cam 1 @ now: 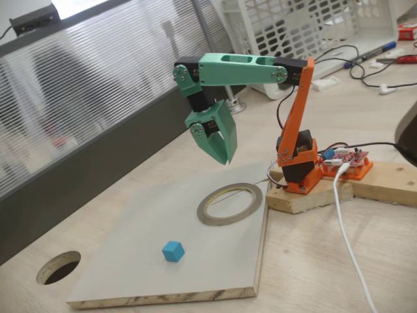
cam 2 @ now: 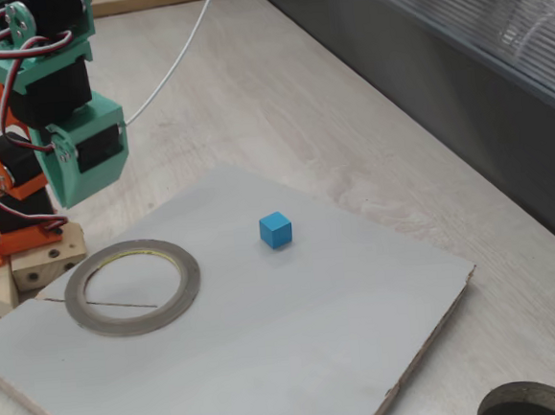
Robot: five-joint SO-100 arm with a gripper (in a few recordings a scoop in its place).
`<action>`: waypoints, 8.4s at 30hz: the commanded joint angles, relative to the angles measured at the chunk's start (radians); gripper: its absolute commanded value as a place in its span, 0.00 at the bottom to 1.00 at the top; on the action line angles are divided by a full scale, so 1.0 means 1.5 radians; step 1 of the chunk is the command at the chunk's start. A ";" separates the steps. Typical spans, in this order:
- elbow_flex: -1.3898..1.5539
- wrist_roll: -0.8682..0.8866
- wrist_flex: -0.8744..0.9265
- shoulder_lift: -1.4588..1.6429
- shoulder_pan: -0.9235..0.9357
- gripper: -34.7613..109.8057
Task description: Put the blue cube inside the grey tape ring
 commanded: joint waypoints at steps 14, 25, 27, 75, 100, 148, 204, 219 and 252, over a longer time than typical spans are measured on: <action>0.000 0.010 0.012 0.013 0.009 0.28; 0.000 0.010 0.012 0.013 0.009 0.28; 0.000 0.010 0.012 0.013 0.009 0.28; -0.338 0.011 -0.134 -0.406 -0.448 0.28; -0.432 0.011 -0.213 -0.513 -0.399 0.28; -0.440 0.011 -0.025 -0.504 -0.408 0.93; -0.440 0.006 -0.108 -0.660 -0.428 0.93; -0.442 0.010 -0.126 -0.661 -0.421 0.77; -0.525 0.010 -0.267 -0.672 -0.420 0.33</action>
